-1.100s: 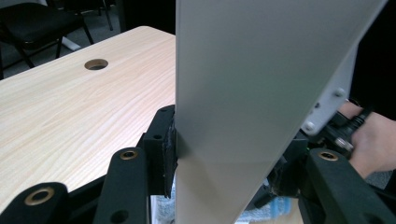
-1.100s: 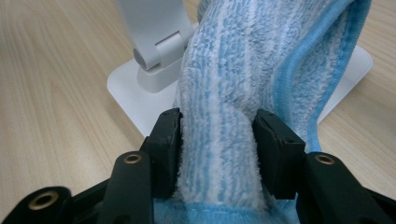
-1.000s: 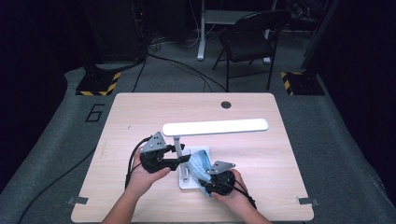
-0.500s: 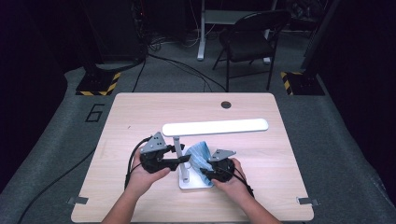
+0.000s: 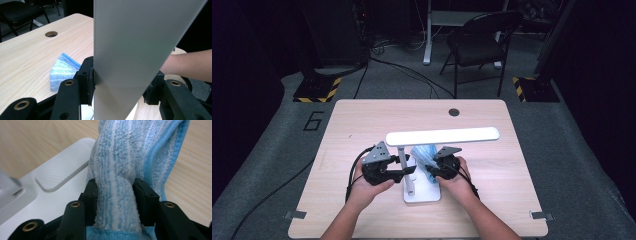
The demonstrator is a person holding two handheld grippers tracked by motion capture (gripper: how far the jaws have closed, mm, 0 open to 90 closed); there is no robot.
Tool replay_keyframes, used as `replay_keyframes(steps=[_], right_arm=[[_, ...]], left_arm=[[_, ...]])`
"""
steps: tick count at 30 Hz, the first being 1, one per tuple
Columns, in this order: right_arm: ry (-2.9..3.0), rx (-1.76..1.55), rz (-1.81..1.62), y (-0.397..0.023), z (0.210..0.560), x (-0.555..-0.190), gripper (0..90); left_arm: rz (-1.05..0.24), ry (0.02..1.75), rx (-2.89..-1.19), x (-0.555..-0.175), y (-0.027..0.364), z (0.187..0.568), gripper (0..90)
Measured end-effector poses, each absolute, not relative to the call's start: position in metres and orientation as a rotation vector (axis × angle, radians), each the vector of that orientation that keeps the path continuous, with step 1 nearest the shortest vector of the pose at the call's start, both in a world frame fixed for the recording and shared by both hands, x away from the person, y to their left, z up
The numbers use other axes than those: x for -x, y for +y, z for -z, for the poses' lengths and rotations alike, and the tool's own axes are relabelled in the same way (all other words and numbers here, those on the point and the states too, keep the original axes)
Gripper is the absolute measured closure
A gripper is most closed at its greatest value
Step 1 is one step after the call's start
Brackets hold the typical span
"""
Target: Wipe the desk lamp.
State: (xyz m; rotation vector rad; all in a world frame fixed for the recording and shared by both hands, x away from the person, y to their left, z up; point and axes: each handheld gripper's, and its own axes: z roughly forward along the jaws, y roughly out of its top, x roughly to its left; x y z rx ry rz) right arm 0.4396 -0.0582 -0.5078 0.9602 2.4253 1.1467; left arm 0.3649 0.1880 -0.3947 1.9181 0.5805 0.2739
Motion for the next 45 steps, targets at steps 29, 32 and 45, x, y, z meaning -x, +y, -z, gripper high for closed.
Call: replay_keyframes(steps=[29,32,45], right_arm=[[2.371,-1.123,-1.154,-0.061,0.509,-0.472,59.6],[2.357,-1.126,-1.156,-0.063,0.51,-0.47,59.7],[2.334,-1.131,-1.116,-0.068,0.508,-0.456,59.7]], left_arm=[[-0.274,0.607,-1.899,-0.369,0.196,0.397,53.0],[-0.274,0.613,-1.9,-0.369,0.197,0.397,53.6],[-0.287,0.638,-1.902,-0.371,0.204,0.395,56.4]])
